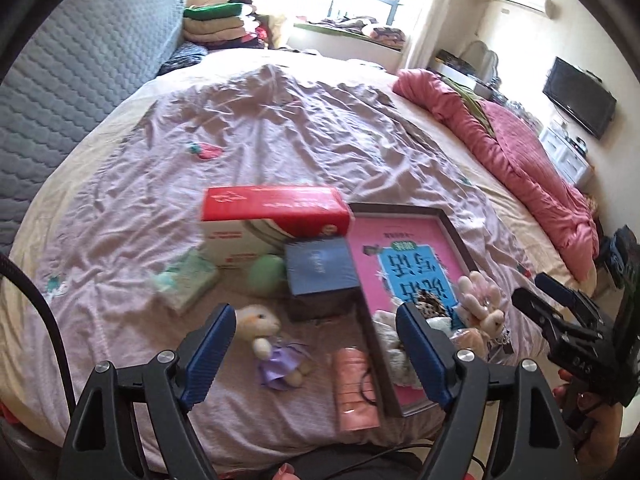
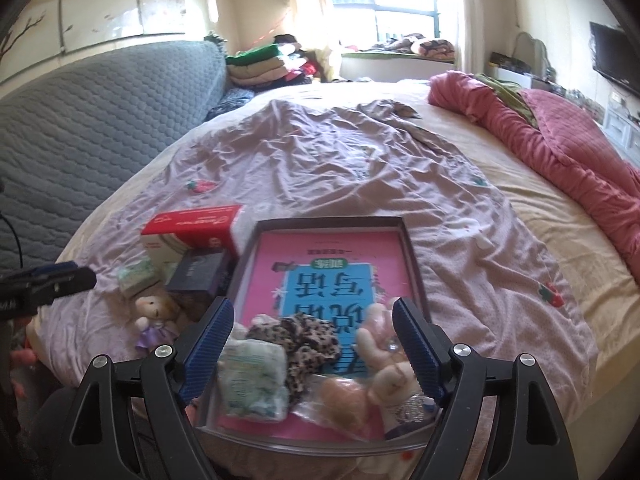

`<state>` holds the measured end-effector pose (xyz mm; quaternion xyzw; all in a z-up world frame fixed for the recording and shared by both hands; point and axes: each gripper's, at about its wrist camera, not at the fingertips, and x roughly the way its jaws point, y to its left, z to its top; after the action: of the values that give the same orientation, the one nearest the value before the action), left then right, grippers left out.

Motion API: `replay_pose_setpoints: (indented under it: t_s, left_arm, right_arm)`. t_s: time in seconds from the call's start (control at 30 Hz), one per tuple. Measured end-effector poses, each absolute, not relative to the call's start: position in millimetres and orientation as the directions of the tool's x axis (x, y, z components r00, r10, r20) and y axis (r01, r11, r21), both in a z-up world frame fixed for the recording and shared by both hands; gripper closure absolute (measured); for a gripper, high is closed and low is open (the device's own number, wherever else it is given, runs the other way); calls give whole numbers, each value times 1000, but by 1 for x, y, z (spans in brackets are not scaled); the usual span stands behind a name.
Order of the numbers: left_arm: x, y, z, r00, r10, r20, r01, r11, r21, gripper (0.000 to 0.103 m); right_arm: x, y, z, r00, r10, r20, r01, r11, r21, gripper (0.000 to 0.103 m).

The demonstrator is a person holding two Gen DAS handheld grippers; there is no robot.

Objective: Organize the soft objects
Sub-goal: 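Withdraw both tools from the tray back toward the remaining items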

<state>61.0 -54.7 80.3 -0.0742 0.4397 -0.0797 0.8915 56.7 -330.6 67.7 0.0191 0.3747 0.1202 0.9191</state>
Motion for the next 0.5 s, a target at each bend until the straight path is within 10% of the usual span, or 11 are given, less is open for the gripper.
replay_pose_setpoints:
  t_s: [0.5]
  left_arm:
    - [52,14,81,598,-148,-787,-34,977,-209,21]
  right_arm:
    - [45,-247,83,607,386,-695,-385,907,168,20]
